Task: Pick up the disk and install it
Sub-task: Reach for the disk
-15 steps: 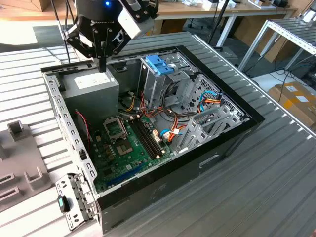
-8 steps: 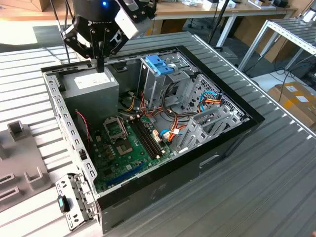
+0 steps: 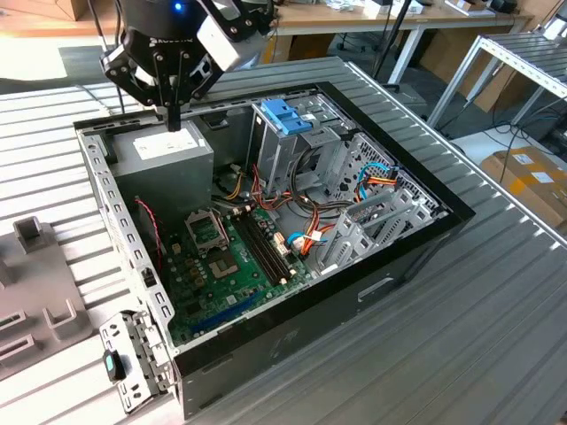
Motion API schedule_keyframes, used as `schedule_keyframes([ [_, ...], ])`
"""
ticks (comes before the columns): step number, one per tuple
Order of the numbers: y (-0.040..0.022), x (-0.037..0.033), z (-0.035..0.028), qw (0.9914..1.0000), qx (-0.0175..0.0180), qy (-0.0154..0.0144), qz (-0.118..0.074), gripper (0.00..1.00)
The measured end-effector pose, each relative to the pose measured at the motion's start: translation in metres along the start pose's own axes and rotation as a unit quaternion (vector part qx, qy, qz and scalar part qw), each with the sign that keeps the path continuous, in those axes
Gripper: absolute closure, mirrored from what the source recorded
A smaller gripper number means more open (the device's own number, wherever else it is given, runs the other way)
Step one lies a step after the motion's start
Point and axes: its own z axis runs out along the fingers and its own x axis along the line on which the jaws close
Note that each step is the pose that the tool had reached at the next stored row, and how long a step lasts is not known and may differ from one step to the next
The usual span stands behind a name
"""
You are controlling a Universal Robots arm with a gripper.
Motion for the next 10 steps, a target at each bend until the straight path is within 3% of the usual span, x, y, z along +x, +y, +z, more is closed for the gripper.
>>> schedule_keyframes([
  [10,-0.0004,0.0052,-0.0002,1.0,0.0,0.0,0.0,0.89],
])
